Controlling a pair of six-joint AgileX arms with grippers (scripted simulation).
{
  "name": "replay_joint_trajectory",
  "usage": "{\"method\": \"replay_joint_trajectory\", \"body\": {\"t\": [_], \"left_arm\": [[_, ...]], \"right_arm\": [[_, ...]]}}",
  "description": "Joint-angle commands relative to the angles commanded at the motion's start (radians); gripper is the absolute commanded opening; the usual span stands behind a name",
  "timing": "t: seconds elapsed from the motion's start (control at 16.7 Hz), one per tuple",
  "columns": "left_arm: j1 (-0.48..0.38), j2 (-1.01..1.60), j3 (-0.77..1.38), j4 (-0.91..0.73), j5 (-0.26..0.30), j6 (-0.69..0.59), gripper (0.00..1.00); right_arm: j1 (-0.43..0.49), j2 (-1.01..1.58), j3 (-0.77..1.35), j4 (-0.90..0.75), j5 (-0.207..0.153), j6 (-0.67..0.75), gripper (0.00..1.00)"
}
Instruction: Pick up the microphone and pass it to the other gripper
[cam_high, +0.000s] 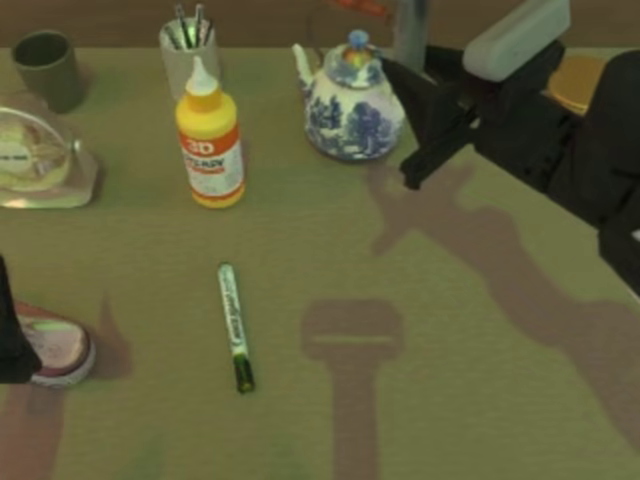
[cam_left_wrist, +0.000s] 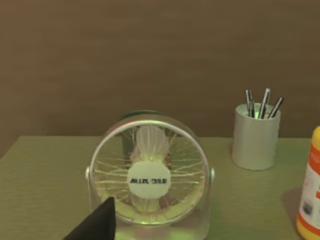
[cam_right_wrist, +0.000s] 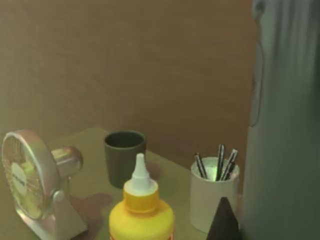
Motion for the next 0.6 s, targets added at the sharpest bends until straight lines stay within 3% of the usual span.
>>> {"method": "replay_joint_trajectory", "body": {"t": [0.18,0.3,0.6], "left_arm": [[0.000,0.000,0.000,0.000,0.000,0.000,1.00],[0.000,0.000,0.000,0.000,0.000,0.000,1.00],[0.000,0.000,0.000,0.000,0.000,0.000,1.00]], "right_arm": [[0.105,-0.019,-0.020,0.008,0.096,0.006,0.00],[0.144,-0.030,-0.025,0.013,0.134,0.008,0.00],[0.145,-0.028,-0.023,0.013,0.134,0.010,0.00]]}}
